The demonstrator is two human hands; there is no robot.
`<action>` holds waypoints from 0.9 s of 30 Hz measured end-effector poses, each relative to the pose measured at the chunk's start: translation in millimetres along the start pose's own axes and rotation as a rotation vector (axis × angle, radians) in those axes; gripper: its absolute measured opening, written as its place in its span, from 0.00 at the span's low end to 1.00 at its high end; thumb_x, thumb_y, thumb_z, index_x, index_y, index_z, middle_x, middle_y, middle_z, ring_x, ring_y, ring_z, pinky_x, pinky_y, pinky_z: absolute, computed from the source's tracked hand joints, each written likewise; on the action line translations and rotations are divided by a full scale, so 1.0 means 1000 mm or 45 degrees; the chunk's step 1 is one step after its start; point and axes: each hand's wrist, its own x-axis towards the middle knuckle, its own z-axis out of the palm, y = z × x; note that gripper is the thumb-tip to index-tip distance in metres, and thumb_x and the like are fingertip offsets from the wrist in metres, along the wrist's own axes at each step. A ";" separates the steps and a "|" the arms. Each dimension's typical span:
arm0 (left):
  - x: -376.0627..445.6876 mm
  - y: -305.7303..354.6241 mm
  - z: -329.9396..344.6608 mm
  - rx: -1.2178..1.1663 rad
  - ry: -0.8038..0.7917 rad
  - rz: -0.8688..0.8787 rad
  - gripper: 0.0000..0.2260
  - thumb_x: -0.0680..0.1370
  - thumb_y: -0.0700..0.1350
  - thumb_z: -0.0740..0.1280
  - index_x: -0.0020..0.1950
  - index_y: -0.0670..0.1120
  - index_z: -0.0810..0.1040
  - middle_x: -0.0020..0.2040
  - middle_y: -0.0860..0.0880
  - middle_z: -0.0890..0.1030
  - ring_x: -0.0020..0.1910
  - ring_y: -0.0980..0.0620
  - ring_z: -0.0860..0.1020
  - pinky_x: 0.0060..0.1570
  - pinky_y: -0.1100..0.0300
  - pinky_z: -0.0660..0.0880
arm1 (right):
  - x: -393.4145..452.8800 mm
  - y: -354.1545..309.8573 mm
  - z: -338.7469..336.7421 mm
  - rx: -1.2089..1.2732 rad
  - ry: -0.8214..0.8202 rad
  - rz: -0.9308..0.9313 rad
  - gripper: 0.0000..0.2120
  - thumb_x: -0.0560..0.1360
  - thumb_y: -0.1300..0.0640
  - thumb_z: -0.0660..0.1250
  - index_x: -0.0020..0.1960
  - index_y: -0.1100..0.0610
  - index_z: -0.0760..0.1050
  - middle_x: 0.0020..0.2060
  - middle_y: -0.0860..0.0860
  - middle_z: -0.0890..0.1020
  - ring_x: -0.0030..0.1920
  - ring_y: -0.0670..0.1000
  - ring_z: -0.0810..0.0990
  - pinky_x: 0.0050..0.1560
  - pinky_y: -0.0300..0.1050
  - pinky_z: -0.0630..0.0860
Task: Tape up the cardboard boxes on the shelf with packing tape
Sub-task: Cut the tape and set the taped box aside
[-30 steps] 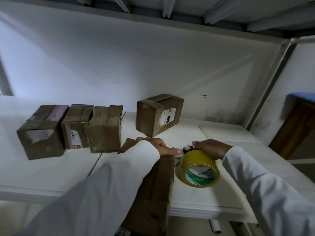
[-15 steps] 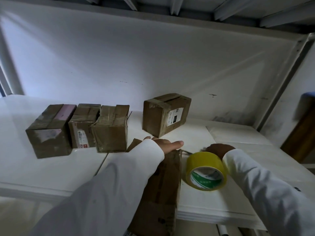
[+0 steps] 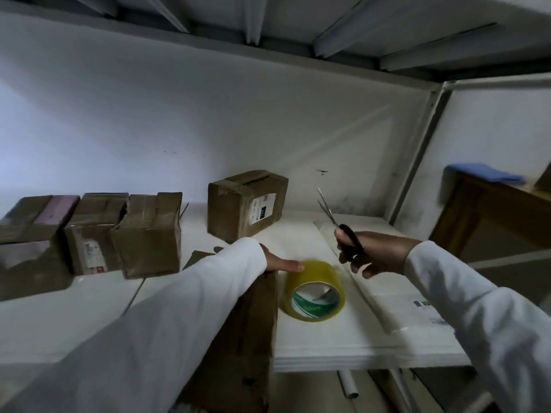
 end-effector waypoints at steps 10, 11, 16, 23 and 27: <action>0.002 0.008 0.008 -0.209 -0.001 -0.038 0.44 0.70 0.69 0.63 0.76 0.42 0.59 0.75 0.43 0.62 0.73 0.43 0.62 0.70 0.54 0.60 | -0.042 0.053 0.057 0.100 -0.780 0.170 0.50 0.38 0.19 0.65 0.47 0.55 0.70 0.34 0.48 0.83 0.30 0.45 0.79 0.35 0.38 0.77; 0.000 0.008 0.008 -0.223 -0.019 -0.045 0.45 0.70 0.70 0.63 0.76 0.42 0.58 0.75 0.43 0.62 0.73 0.44 0.62 0.70 0.54 0.59 | -0.042 0.057 0.063 0.101 -0.755 0.200 0.51 0.38 0.19 0.65 0.46 0.55 0.70 0.34 0.48 0.83 0.30 0.45 0.79 0.35 0.37 0.77; 0.002 0.007 0.006 -0.295 -0.036 -0.060 0.54 0.60 0.74 0.65 0.77 0.44 0.56 0.76 0.44 0.60 0.74 0.43 0.61 0.72 0.50 0.58 | -0.039 0.055 0.087 0.142 -0.579 0.285 0.37 0.60 0.22 0.54 0.46 0.55 0.71 0.36 0.50 0.81 0.31 0.47 0.78 0.39 0.41 0.76; 0.009 0.007 0.006 -0.296 -0.019 0.014 0.46 0.69 0.68 0.66 0.77 0.43 0.55 0.76 0.44 0.59 0.74 0.44 0.60 0.72 0.52 0.58 | -0.040 0.040 0.102 0.328 -0.376 0.271 0.24 0.77 0.36 0.52 0.43 0.55 0.71 0.29 0.48 0.82 0.26 0.44 0.77 0.36 0.38 0.76; 0.005 0.009 0.005 -0.243 -0.024 0.035 0.44 0.70 0.68 0.63 0.77 0.42 0.56 0.76 0.43 0.60 0.74 0.44 0.60 0.70 0.54 0.59 | -0.040 0.030 0.103 0.477 -0.266 0.230 0.22 0.77 0.37 0.56 0.41 0.56 0.71 0.27 0.48 0.79 0.22 0.43 0.74 0.29 0.35 0.75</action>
